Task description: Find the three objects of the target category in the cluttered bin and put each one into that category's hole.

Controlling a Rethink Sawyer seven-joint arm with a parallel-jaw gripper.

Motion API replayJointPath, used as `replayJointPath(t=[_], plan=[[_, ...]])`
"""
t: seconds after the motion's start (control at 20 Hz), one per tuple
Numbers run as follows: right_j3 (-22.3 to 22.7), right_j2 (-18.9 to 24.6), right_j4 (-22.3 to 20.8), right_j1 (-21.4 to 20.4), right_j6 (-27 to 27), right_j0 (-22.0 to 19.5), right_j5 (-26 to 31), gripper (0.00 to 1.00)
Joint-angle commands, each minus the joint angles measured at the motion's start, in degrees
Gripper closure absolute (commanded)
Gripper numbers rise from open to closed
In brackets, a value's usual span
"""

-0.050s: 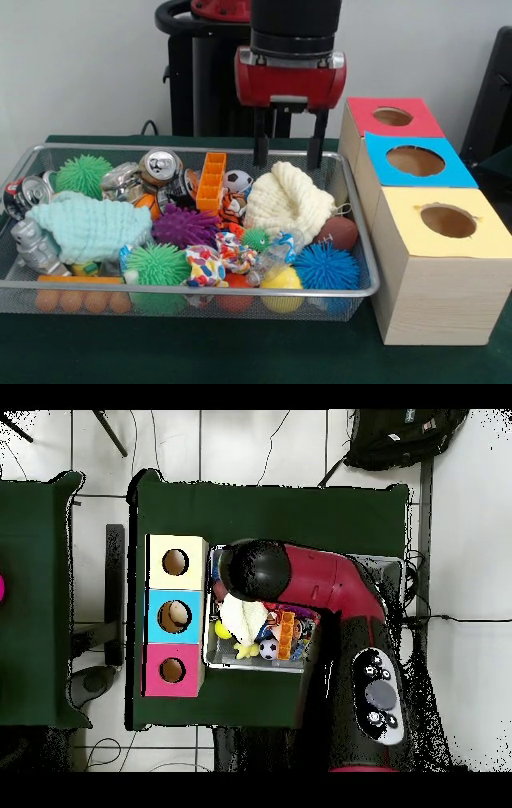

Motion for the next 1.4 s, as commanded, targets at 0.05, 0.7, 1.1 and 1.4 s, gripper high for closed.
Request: replayJointPath(t=[0.05,0.7,1.1,1.4], plan=[[-8.6,1.4,0.3,7.6,8.0,-1.4,1.1,0.00],[-9.7,3.2,0.5,9.6,5.2,-3.8,0.1,0.00],[-5.0,3.6,-0.1,7.9,5.0,-5.1,-3.0,0.00],[-3.0,3.7,-0.9,8.8,6.3,-4.9,-6.8,0.00]])
